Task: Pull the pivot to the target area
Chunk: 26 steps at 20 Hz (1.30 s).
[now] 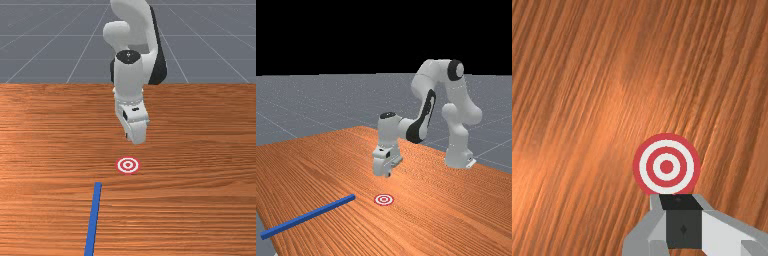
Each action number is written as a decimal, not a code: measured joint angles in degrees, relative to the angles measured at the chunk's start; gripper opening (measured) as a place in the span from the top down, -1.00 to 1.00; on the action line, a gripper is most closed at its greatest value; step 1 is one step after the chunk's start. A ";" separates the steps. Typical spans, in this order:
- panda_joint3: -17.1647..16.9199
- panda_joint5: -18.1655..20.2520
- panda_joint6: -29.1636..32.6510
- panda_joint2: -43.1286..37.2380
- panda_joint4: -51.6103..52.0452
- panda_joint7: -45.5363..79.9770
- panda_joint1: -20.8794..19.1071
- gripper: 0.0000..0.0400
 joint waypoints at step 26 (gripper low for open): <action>9.52 -9.99 -1.90 9.94 10.16 -66.60 -18.17 1.00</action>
